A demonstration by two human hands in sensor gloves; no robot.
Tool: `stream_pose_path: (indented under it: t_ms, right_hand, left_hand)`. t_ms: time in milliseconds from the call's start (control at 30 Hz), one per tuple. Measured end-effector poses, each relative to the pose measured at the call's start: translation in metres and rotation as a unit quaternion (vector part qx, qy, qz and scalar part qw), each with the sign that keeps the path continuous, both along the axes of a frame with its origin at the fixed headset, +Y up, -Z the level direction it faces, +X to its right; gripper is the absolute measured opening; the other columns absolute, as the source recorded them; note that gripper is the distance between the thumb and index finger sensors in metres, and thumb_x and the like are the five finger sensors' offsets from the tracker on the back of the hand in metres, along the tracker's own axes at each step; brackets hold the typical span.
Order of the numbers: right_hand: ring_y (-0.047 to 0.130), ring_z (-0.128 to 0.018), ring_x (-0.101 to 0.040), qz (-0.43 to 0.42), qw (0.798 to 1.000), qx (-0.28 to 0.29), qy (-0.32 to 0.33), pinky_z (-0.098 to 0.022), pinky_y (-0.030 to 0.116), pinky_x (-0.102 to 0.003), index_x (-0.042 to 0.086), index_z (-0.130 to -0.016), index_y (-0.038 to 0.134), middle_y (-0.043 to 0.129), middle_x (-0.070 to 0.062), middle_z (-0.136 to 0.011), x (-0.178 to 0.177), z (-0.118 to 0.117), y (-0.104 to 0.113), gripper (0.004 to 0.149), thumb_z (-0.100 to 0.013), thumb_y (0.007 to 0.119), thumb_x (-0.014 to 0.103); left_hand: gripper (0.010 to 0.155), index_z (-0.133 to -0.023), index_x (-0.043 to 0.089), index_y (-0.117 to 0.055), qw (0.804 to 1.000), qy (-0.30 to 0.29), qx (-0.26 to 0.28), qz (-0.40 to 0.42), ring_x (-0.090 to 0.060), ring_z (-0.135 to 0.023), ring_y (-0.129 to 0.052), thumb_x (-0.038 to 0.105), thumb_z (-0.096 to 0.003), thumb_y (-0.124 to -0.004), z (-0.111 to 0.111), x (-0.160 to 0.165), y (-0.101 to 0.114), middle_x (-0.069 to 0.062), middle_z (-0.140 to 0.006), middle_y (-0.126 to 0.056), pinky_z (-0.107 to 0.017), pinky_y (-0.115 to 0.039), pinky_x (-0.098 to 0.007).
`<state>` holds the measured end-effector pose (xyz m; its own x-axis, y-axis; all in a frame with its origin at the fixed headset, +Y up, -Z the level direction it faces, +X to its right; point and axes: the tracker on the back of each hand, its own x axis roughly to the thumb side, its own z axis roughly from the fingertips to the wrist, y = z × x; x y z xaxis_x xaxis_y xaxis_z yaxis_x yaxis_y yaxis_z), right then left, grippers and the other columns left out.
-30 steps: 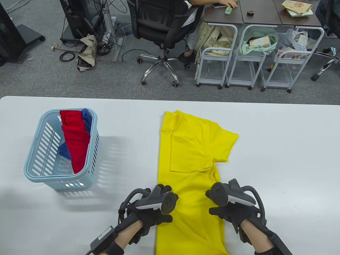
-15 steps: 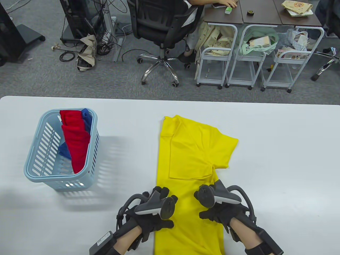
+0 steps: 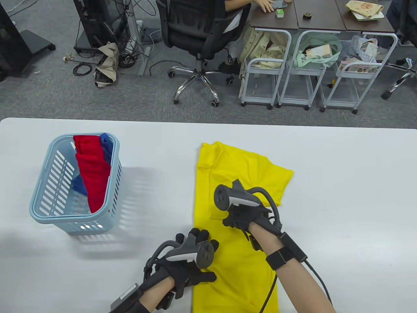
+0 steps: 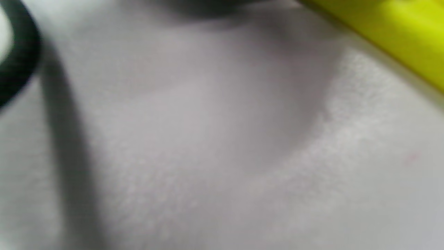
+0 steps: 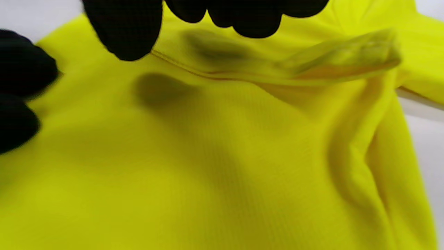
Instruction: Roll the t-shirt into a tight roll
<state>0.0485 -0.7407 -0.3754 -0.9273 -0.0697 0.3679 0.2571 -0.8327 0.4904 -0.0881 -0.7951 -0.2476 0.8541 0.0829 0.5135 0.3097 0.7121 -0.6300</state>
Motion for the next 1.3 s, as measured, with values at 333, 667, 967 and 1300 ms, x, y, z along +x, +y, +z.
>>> stream_pose_path:
  t_ms: [333, 667, 967, 1300]
  right_hand:
    - [0.074, -0.087, -0.024, 0.015, 0.996, 0.072, -0.044, -0.068, 0.061, -0.049, 0.028, -0.099, 0.058, 0.059, -0.004, -0.105, 0.017, -0.019, -0.005, 0.039, -0.062, 0.065, 0.035]
    - [0.081, -0.079, -0.021, -0.096, 0.925, 0.082, -0.358, -0.063, 0.068, -0.045, 0.024, -0.102, 0.054, 0.061, -0.007, -0.104, 0.163, -0.078, 0.027, 0.039, -0.064, 0.058, 0.034]
    - [0.077, -0.084, -0.026, -0.076, 0.892, 0.070, -0.440, -0.065, 0.064, -0.048, 0.017, -0.113, 0.042, 0.049, -0.014, -0.114, 0.198, -0.077, 0.004, 0.060, -0.064, 0.057, 0.046]
    - [0.082, -0.079, -0.029, -0.016, 0.908, 0.069, -0.412, -0.062, 0.067, -0.051, 0.008, -0.113, 0.049, 0.059, -0.020, -0.108, 0.164, -0.064, -0.009, 0.082, -0.053, 0.077, 0.056]
  left_hand:
    - [0.087, -0.096, 0.029, 0.029, 0.999, -0.001, -0.037, -0.012, -0.042, -0.093, 0.029, 0.074, -0.0488, -0.030, 0.002, 0.000, -0.004, -0.011, -0.100, 0.038, -0.067, 0.005, -0.069]
    - [0.088, -0.095, 0.027, 0.030, 0.999, -0.007, -0.045, -0.025, -0.043, -0.092, 0.030, 0.073, -0.0489, -0.029, 0.005, 0.002, -0.004, -0.012, -0.098, 0.039, -0.067, 0.004, -0.069]
    - [0.088, -0.102, 0.029, 0.023, 1.000, -0.007, -0.019, -0.016, -0.043, -0.099, 0.022, 0.074, -0.0494, -0.032, 0.004, 0.002, 0.002, -0.012, -0.106, 0.032, -0.072, -0.003, -0.069]
    - [0.081, -0.107, 0.031, 0.014, 0.998, 0.008, 0.065, -0.021, -0.040, -0.107, 0.011, 0.071, -0.0488, -0.026, -0.006, 0.005, -0.002, -0.010, -0.115, 0.020, -0.077, -0.011, -0.067]
